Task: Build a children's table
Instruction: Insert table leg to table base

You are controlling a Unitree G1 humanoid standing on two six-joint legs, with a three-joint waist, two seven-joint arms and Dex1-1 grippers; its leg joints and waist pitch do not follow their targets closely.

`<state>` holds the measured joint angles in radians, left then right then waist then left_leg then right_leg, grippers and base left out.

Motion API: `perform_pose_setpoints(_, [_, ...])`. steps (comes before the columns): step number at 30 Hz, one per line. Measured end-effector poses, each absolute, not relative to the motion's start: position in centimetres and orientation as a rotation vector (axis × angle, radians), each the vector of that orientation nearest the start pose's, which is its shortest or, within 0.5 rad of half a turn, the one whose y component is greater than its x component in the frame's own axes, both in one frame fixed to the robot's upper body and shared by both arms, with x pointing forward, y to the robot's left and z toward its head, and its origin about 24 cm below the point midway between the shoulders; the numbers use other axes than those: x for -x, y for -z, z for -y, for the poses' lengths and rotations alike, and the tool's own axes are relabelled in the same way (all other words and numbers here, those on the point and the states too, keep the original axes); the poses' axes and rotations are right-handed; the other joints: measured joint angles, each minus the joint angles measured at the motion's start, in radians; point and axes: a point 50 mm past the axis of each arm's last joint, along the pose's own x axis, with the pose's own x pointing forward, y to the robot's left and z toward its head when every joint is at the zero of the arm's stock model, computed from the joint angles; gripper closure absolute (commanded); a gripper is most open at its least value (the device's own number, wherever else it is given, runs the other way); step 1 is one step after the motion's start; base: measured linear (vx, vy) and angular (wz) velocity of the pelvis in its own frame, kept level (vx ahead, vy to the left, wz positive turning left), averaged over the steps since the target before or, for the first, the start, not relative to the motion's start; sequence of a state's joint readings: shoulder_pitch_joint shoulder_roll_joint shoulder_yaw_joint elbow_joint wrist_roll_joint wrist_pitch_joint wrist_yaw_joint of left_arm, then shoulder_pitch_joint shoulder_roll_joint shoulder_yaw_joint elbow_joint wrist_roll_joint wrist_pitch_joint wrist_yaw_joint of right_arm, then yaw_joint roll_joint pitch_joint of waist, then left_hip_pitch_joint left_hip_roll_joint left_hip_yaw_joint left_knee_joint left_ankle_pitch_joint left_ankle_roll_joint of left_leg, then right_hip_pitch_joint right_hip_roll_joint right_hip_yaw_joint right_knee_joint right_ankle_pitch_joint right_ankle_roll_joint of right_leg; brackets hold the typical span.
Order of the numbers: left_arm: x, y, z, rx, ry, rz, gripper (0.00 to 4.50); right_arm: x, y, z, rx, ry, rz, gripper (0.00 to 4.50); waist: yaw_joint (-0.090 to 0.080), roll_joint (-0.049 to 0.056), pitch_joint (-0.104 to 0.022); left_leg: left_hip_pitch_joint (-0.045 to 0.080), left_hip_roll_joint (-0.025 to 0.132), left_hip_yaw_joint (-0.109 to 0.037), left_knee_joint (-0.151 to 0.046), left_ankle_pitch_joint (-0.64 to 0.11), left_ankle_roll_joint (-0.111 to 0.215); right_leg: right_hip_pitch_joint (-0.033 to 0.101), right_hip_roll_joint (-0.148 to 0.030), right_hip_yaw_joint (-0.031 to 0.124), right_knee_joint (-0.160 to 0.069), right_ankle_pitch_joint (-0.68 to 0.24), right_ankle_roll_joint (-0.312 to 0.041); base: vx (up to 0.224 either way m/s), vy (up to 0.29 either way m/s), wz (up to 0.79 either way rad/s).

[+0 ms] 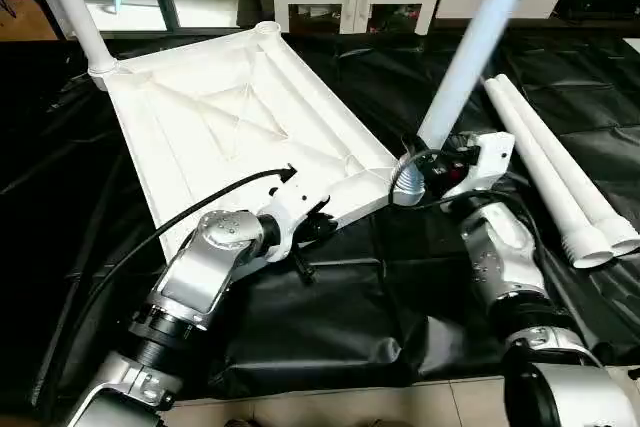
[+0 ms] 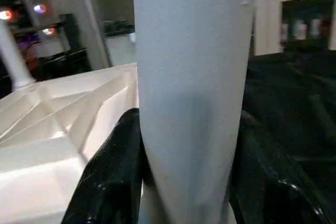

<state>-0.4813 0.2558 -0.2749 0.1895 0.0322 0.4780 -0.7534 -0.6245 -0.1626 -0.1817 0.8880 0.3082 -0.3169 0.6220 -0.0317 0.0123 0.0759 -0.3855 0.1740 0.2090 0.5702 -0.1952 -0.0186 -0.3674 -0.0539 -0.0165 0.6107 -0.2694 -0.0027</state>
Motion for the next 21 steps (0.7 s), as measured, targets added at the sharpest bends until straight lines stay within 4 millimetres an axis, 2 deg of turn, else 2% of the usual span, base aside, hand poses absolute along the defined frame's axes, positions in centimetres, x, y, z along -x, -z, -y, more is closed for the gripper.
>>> perform_pose_setpoints(5, [-30.9, -7.0, -10.0, -0.34, 0.971, -0.368, 4.5, -34.7, -6.4, 17.4, -0.166, -0.531, 0.134, 2.66, 0.0, 0.002, 0.001, 0.001, 0.0, 0.0, 0.0, 0.0, 0.0, 0.0, 0.0, 0.0, 0.0, 0.0, 0.0, 0.0, 0.0, 0.0])
perform_pose_setpoints(10, [-29.6, -6.9, -12.5, -0.357, 1.102, -0.385, 4.5, -33.5, -6.3, 18.4, -0.178, -0.811, 0.077, 2.66, -0.007, 0.001, 0.002, 0.001, 0.0, 0.0, 0.0, 0.0, 0.0, 0.0, 0.0, 0.0, 0.001, 0.0, 0.0, 0.0, 0.0, 0.0])
perform_pose_setpoints(13, [-28.8, -7.0, -13.7, -0.359, 1.189, -0.42, 4.5, -32.8, -6.1, 18.8, -0.202, -0.96, 0.022, 2.66, -0.009, -0.007, 0.001, 0.001, 0.0, 0.0, 0.0, 0.0, 0.0, 0.001, 0.0, 0.0, 0.0, 0.0, -0.001, 0.0, 0.0, 0.0])
perform_pose_setpoints(15, [-28.6, -6.9, -14.0, -0.357, 1.213, -0.434, 4.5, -32.4, -6.1, 19.4, -0.216, -1.009, -0.012, 2.66, -0.003, -0.009, 0.0, 0.001, 0.0, 0.0, 0.002, -0.001, 0.001, 0.002, 0.0, 0.0, 0.0, 0.0, -0.001, 0.0, 0.0, 0.0])
perform_pose_setpoints(16, [-28.5, -6.9, -14.1, -0.359, 1.231, -0.439, 4.5, -32.2, -6.1, 19.8, -0.214, -1.048, -0.038, 2.67, 0.007, -0.01, -0.001, 0.001, 0.0, 0.001, 0.003, -0.001, 0.002, 0.003, 0.0, 0.0, 0.001, -0.001, -0.001, 0.0, 0.0, 0.0])
perform_pose_setpoints(18, [-28.4, -6.9, -14.2, -0.367, 1.248, -0.443, 4.5, -31.7, -5.9, 20.4, -0.206, -1.095, -0.065, 2.67, 0.016, -0.015, -0.004, 0.002, 0.001, 0.001, 0.003, -0.001, 0.002, 0.003, 0.0, 0.0, 0.002, -0.001, -0.001, 0.0, 0.0, 0.0])
perform_pose_setpoints(21, [-28.3, -6.7, -14.2, -0.368, 1.259, -0.45, 4.5, -31.3, -5.7, 20.6, -0.198, -1.115, -0.074, 2.67, 0.022, -0.018, -0.009, 0.004, 0.001, 0.001, 0.005, -0.001, 0.002, 0.004, 0.0, 0.0, 0.003, -0.001, -0.001, 0.0, 0.0, 0.0])
